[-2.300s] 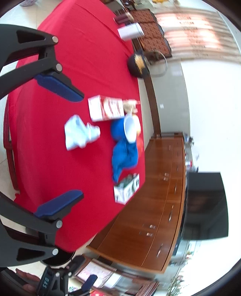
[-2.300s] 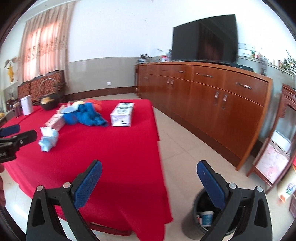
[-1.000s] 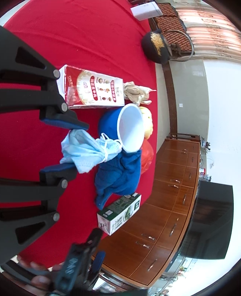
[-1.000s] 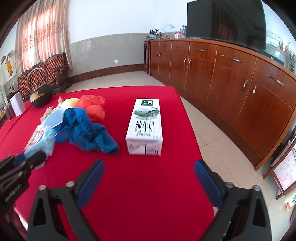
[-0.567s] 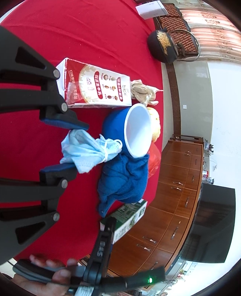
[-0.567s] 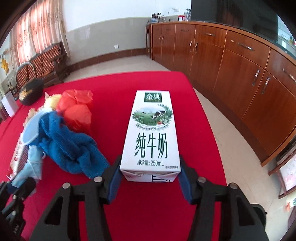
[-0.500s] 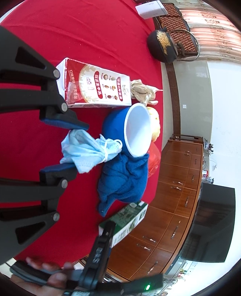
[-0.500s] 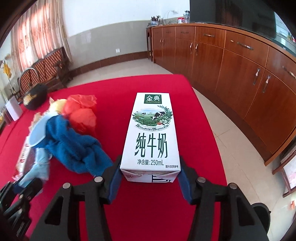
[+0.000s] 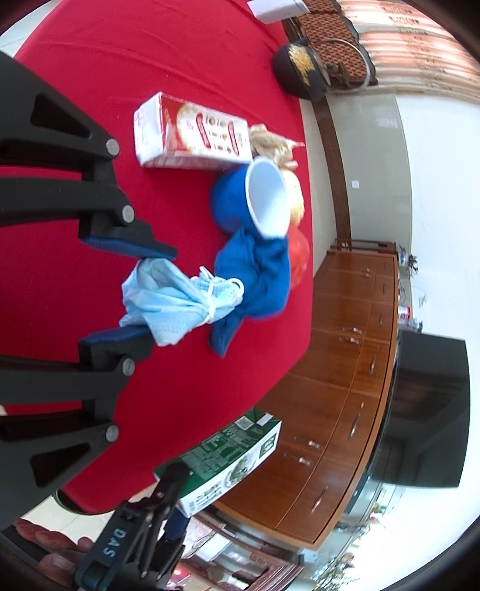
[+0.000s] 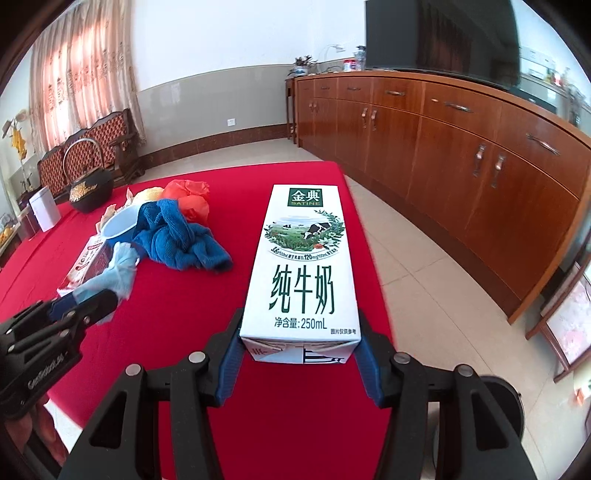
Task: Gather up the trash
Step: 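Carry the mask and milk carton over the black bin with both tools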
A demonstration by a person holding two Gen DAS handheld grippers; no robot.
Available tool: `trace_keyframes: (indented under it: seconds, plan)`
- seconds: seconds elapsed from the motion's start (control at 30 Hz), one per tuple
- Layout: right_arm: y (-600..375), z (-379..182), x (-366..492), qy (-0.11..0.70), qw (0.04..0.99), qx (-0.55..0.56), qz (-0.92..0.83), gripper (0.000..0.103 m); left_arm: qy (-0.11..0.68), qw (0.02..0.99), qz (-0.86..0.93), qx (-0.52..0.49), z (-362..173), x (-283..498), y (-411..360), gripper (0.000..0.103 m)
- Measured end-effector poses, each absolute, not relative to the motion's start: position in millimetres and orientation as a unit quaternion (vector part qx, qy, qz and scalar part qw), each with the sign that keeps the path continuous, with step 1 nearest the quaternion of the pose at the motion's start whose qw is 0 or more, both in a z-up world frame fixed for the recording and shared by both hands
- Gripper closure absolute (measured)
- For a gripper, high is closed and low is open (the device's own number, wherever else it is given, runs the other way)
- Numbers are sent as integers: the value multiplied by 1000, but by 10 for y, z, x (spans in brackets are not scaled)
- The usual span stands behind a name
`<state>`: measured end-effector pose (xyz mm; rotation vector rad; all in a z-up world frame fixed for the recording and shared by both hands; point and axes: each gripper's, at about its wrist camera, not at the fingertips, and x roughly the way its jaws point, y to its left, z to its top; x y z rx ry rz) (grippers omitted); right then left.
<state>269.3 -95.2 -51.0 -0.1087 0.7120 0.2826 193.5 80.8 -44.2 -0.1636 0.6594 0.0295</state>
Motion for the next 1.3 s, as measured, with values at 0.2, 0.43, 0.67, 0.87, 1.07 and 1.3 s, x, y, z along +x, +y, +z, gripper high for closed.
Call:
trace_keyframes:
  seconds: [0.2, 0.43, 0.67, 0.87, 1.07, 1.3]
  plan:
    - [-1422, -364, 2369, 338, 934, -41, 105, 46, 318, 945, -23, -68, -331, 1847, 453, 68]
    - [-2017, -295, 2050, 331, 941, -28, 61, 46, 314, 946, -63, -49, -247, 1801, 11, 68]
    - [-2588, -291, 1828, 332, 943, -20, 17, 46, 315, 942, -109, -28, -214, 1805, -472, 68]
    - [-3085, -335, 1661, 338, 941, -14, -18, 46, 318, 935, -154, -7, -239, 1838, -947, 68]
    - [-3500, -436, 1547, 344, 938, -12, -40, 46, 330, 922, -201, 16, -360, 1848, -1420, 68]
    - [-3896, -648, 1430, 358, 932, -11, -57, 46, 347, 906, -239, 36, -515, 1892, -1865, 68]
